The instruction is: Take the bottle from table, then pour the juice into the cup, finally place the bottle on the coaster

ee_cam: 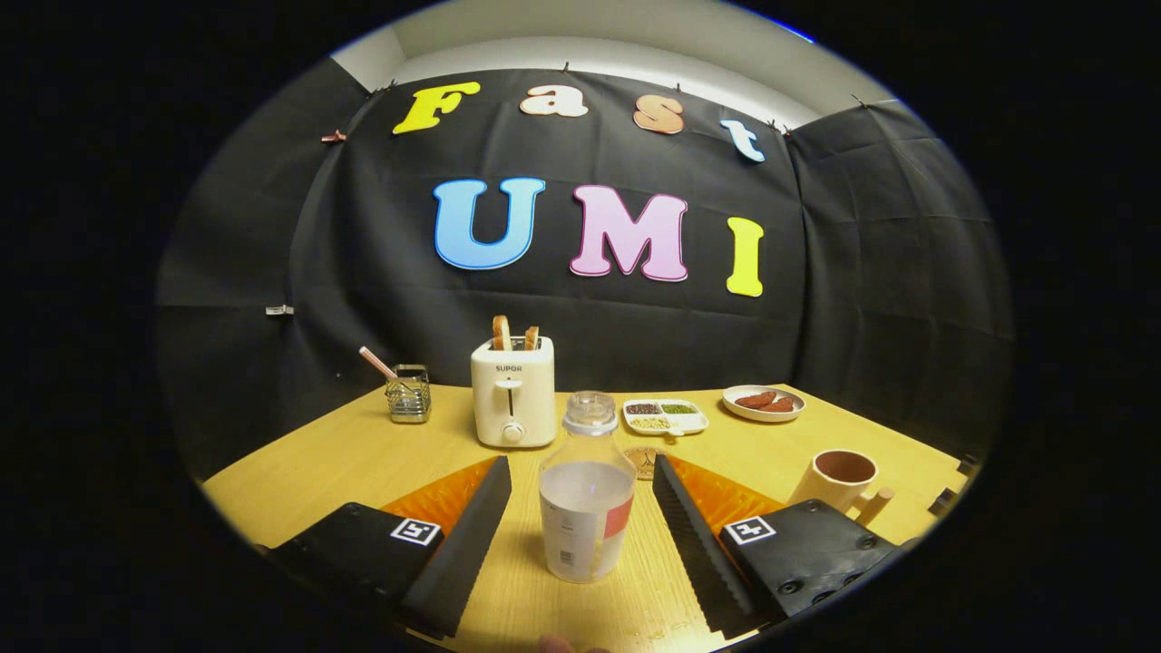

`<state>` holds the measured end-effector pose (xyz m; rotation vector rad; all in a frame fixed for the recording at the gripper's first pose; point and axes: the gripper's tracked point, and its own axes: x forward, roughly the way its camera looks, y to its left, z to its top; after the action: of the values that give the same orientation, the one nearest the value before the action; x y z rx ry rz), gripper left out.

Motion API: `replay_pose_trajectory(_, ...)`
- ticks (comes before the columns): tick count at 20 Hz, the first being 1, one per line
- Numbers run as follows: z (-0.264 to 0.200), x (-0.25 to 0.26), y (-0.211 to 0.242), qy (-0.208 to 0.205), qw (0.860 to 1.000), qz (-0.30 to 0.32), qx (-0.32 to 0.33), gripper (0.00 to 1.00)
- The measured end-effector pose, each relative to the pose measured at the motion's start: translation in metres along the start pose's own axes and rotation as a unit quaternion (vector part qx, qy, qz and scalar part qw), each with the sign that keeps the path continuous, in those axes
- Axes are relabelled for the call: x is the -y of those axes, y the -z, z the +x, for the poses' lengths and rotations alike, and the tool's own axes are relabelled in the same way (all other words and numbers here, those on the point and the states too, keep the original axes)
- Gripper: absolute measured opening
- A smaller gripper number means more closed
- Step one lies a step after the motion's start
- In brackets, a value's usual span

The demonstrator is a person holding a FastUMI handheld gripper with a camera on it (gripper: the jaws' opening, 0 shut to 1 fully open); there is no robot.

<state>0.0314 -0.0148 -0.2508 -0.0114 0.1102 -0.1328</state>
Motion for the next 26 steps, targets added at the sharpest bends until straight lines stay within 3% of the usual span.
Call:
replay_pose_trajectory(10, 0.027, 0.001, 0.038, 0.008, 1.0, 0.022, -0.01, 0.97)
replay_pose_trajectory(13, 0.029, 0.002, 0.037, 0.01, 0.999, 0.03, -0.016, 0.77)
replay_pose_trajectory(15, 0.027, 0.003, 0.037, 0.009, 0.999, 0.027, -0.031, 0.77)
replay_pose_trajectory(26, -0.002, 0.029, -0.034, -0.002, 0.997, 0.05, -0.065, 0.77)
